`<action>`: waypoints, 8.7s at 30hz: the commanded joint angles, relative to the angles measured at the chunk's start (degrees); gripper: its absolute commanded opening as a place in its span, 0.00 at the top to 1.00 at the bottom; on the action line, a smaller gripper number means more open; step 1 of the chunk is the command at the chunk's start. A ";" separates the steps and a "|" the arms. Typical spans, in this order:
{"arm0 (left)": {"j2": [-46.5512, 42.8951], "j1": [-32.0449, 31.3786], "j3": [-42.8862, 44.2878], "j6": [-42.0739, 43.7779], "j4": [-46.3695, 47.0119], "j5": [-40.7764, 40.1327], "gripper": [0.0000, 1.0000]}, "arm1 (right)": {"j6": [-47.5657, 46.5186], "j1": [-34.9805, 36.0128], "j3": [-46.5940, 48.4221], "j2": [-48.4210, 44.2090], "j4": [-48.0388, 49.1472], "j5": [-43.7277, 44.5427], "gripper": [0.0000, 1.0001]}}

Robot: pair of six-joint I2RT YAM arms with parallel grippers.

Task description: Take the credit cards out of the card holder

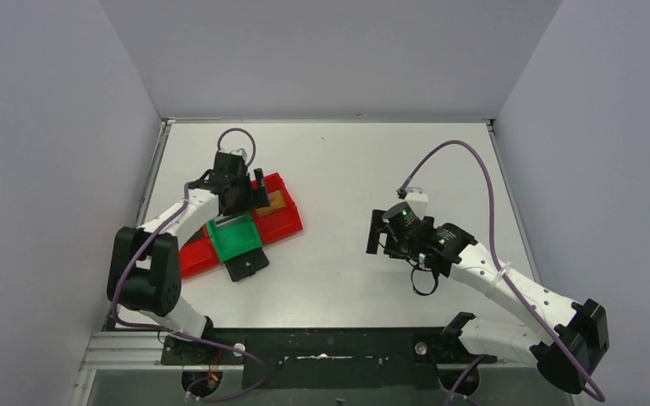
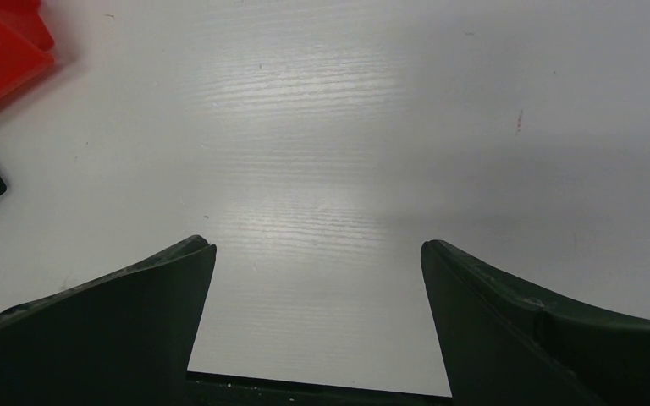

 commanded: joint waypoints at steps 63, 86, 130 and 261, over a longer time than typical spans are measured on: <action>-44.19 5.30 -11.47 -11.08 -17.77 -21.48 0.07 | -9.22 -2.22 39.24 45.92 7.58 1.40 0.02; -44.75 5.53 -15.87 -12.94 -14.51 -12.63 0.06 | -3.32 -9.93 35.13 47.51 11.70 4.97 0.02; -10.81 1.20 -10.55 -9.83 16.54 18.28 0.12 | -4.09 -23.15 0.05 6.50 21.60 -17.22 0.02; -15.45 -58.80 -31.49 -29.05 35.63 -10.41 0.35 | 31.00 0.50 -37.06 -12.09 46.89 -13.66 0.22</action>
